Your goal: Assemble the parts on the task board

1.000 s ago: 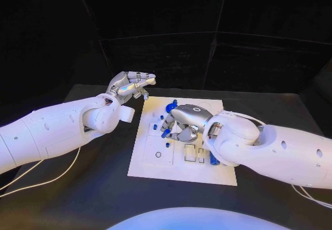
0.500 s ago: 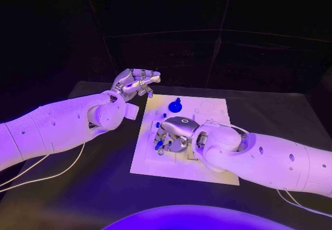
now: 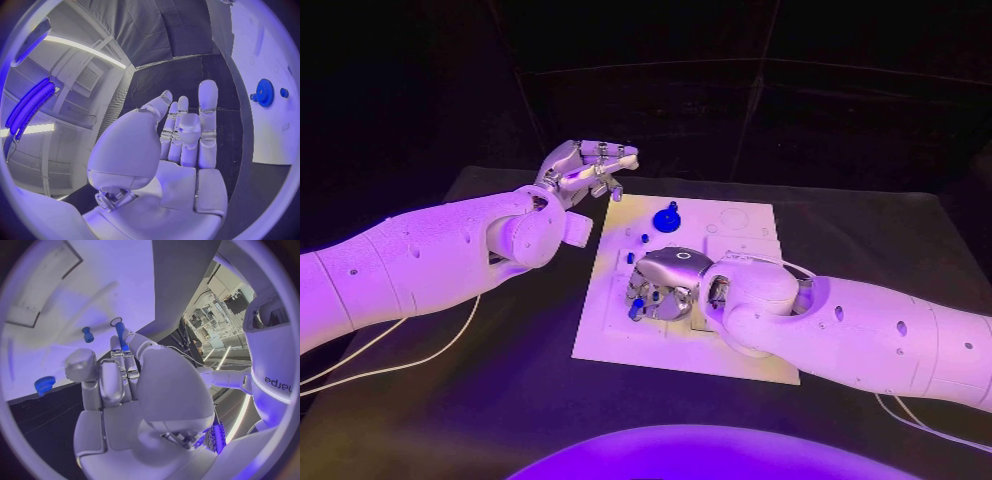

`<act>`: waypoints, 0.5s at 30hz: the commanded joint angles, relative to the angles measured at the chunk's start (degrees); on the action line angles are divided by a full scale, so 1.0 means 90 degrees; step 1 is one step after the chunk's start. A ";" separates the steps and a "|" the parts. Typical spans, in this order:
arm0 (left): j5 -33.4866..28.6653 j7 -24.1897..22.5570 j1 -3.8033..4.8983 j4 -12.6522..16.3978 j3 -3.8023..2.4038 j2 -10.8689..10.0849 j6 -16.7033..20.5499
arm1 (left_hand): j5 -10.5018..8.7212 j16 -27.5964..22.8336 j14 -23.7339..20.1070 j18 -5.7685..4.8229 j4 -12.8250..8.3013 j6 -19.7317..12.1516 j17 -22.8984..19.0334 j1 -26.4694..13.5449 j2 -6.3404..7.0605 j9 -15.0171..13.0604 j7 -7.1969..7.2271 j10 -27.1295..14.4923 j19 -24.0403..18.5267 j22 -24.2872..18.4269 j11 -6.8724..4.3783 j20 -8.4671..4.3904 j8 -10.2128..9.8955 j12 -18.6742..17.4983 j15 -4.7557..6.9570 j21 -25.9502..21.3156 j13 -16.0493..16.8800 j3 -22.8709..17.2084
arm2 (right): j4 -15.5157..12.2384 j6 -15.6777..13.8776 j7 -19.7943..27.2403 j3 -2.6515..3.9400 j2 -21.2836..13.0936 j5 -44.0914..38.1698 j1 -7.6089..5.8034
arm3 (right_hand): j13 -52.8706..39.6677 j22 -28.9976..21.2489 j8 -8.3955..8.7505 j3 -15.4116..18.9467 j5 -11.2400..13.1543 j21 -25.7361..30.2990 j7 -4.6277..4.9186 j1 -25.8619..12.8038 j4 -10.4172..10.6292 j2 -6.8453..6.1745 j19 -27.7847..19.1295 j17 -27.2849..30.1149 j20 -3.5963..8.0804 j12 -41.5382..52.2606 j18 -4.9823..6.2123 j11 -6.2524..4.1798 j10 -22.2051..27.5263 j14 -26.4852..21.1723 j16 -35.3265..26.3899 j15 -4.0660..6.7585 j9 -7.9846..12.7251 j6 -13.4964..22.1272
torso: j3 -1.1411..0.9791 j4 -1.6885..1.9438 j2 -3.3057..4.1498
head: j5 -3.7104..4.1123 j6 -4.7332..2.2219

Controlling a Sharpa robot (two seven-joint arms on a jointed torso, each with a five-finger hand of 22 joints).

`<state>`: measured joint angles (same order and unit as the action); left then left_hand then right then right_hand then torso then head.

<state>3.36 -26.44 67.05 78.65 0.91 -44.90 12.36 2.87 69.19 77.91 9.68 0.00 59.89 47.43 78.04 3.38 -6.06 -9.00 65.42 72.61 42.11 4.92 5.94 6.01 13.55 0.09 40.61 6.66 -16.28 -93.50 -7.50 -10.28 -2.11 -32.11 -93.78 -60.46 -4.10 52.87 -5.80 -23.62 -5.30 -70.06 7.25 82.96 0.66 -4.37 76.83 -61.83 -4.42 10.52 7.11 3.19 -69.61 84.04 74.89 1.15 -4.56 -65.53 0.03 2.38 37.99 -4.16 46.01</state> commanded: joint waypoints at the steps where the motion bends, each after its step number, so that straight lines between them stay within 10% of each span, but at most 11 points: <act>1: -0.0019 -0.0028 0.0009 -0.0001 -0.0006 0.0009 -0.0065 | 0.0017 -0.0007 -0.0042 0.0045 0.0001 0.0020 -0.0011 0.0036 -0.0010 0.0007 -0.0005 -0.0048 -0.0032 -0.0006 -0.0007 -0.0012 0.0027 0.0031 -0.0019 -0.0032 0.0009 0.0041 | -0.0006 0.0225 -0.0032 -0.0001 -0.0004 -0.0082 -0.0005 | -0.0004 0.0002 -0.0019 -0.0034 -0.0018 -0.0030 0.0037 0.0000 0.0005 0.0008 0.0000 0.0001 -0.0012 -0.0042 -0.0048 0.0020 -0.0029 0.0176 0.0004 0.0032 -0.0007 0.0004 | 0.0001 0.0001 -0.0002 | -0.0006 0.0008; 15: -0.0019 -0.0024 0.0008 -0.0013 -0.0006 0.0013 -0.0068 | 0.0017 -0.0007 -0.0042 0.0045 0.0001 0.0020 -0.0011 0.0036 -0.0010 0.0007 -0.0005 -0.0048 -0.0032 -0.0006 -0.0007 -0.0012 0.0027 0.0031 -0.0019 -0.0032 0.0009 0.0041 | -0.0005 0.0358 -0.0173 -0.0004 -0.0029 -0.0263 -0.0004 | -0.0005 0.0000 -0.0019 -0.0036 -0.0015 -0.0029 0.0037 0.0000 -0.0001 0.0006 -0.0002 0.0007 -0.0013 -0.0045 -0.0048 0.0020 -0.0032 0.0175 0.0001 0.0031 -0.0007 0.0001 | 0.0001 0.0000 0.0000 | -0.0013 0.0019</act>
<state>3.36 -26.43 67.05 78.52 0.91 -44.85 12.33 2.87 69.19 77.91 9.68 0.00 59.88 47.38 78.04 3.38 -6.06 -8.99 65.42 72.61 42.11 4.93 5.94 6.01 13.55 0.09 40.61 6.65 -16.28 -93.44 -5.60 -11.19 -2.13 -32.36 -94.94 -60.45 -4.05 52.87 -5.76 -23.62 -5.19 -70.06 7.28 82.95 0.66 -4.37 76.82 -61.83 -4.41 10.31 7.12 3.19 -69.60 84.04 74.89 1.14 -4.56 -65.37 0.03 2.37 37.99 -4.28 46.17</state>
